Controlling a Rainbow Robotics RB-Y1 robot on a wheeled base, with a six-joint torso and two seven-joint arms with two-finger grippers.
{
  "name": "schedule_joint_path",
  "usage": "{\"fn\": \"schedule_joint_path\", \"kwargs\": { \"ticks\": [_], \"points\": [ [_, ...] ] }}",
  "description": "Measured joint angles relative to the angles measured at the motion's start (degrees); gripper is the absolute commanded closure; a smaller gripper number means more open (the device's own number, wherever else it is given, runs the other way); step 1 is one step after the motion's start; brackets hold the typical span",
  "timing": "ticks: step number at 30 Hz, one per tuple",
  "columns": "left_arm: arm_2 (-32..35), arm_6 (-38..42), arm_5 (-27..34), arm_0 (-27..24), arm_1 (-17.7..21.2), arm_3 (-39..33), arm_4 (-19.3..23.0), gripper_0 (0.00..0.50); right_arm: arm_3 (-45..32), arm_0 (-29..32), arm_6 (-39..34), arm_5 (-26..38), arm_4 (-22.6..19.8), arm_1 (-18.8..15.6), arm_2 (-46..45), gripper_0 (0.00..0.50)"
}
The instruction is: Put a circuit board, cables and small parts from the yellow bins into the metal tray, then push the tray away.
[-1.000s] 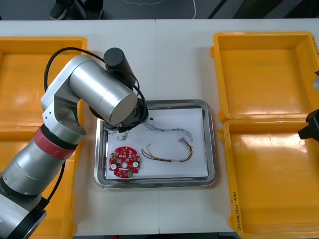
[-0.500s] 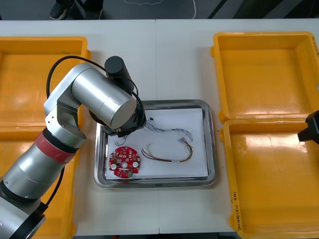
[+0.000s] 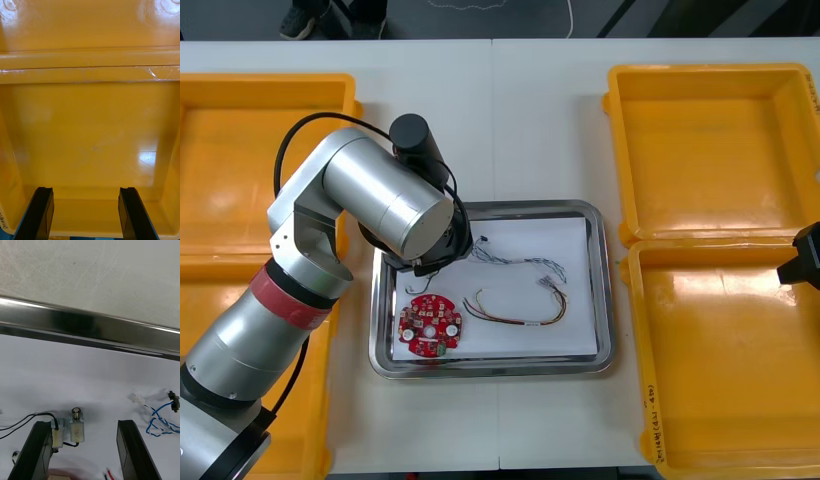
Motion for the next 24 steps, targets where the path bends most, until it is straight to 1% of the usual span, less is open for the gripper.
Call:
{"fn": "schedule_joint_path", "kwargs": {
  "ticks": [2, 8, 15, 17, 20, 24],
  "points": [
    [0.0, 0.0, 0.64, 0.0, 0.0, -0.9, -0.35, 0.0, 0.0, 0.0, 0.0, 0.0, 0.0, 0.0, 0.0, 0.0],
    [0.67, 0.0, 6.44, 0.0, 0.0, -7.12, -0.7, 0.0, 0.0, 0.0, 0.0, 0.0, 0.0, 0.0, 0.0, 0.0],
    [4.71, -0.02, 13.03, 0.0, 0.0, -15.08, -0.72, 0.0, 0.0, 0.01, 0.0, 0.0, 0.0, 0.0, 0.0, 0.0],
    [6.26, -0.05, 13.9, -0.01, 0.0, -17.6, -0.5, 0.0, 0.0, 0.01, 0.0, 0.0, 0.0, 0.0, 0.0, 0.0],
    [8.52, -0.21, 13.96, -0.06, 0.11, -20.39, 1.14, 0.0, 0.0, 0.02, 0.0, 0.0, 0.0, 0.0, 0.0, 0.0],
    [11.02, -0.23, 14.0, -0.7, 1.67, -22.19, 5.65, 0.0, 0.0, 0.02, 0.0, 0.0, 0.0, -0.01, 0.0, 0.0]
  ]
}}
